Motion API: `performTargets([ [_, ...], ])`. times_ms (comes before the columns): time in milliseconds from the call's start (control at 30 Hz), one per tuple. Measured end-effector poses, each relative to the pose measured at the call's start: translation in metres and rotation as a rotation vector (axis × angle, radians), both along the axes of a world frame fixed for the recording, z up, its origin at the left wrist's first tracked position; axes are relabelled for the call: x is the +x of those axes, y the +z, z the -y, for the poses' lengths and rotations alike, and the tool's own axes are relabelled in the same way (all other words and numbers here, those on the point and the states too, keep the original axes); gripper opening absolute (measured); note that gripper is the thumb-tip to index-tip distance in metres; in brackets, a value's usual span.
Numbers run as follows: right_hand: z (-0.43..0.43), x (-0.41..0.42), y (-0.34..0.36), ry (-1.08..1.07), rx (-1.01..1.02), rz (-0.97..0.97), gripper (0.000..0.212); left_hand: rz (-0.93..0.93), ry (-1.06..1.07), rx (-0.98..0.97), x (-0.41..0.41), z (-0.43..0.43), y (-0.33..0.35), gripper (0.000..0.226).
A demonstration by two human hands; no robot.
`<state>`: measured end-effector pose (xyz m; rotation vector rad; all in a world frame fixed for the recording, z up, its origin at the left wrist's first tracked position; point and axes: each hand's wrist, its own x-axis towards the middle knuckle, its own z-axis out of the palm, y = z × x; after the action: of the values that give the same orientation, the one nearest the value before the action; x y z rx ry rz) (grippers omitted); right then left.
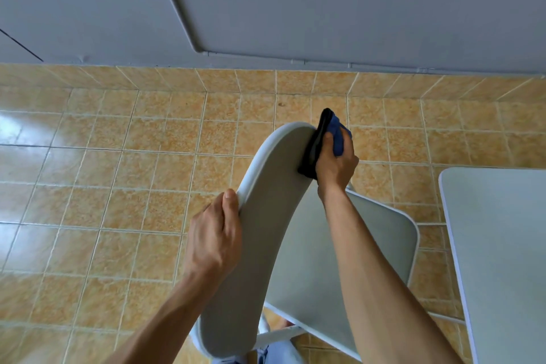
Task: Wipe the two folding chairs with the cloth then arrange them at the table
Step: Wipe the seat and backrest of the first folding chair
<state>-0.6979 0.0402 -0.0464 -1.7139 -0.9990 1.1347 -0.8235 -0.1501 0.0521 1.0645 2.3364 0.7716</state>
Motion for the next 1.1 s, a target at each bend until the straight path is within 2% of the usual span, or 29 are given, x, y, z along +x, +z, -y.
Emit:
performTargets([
  [200,0.022,0.024,-0.043,0.029,-0.28,-0.012,0.044,-0.033,0.003,-0.035,0.002,0.0,0.007,0.048],
  [367,0.095,0.001,-0.018,0.072,-0.157,0.057,0.043,-0.055,-0.009,-0.036,0.005,-0.002,0.009,0.051],
  [567,0.188,-0.016,0.015,0.273,-0.029,0.094,0.046,-0.021,-0.008,-0.031,0.002,0.001,0.008,0.05],
  [800,0.326,-0.031,0.051,0.165,0.023,0.079,0.044,0.042,-0.031,-0.039,0.004,0.005,0.011,0.056],
  [900,0.35,-0.013,0.027,0.178,-0.111,0.081,0.045,0.053,-0.029,-0.078,0.004,0.006,0.011,0.061],
  [1000,0.352,0.02,0.006,0.284,-0.401,0.138,0.041,0.113,-0.053,-0.195,-0.002,0.006,0.013,0.063],
  [1067,0.349,0.042,0.013,0.272,-0.514,0.055,0.032,0.126,-0.103,-0.281,-0.002,0.015,0.017,0.063],
  [1100,0.348,0.052,0.021,0.23,-0.5,0.013,0.028,0.105,-0.149,-0.307,0.0,0.026,0.021,0.058],
])
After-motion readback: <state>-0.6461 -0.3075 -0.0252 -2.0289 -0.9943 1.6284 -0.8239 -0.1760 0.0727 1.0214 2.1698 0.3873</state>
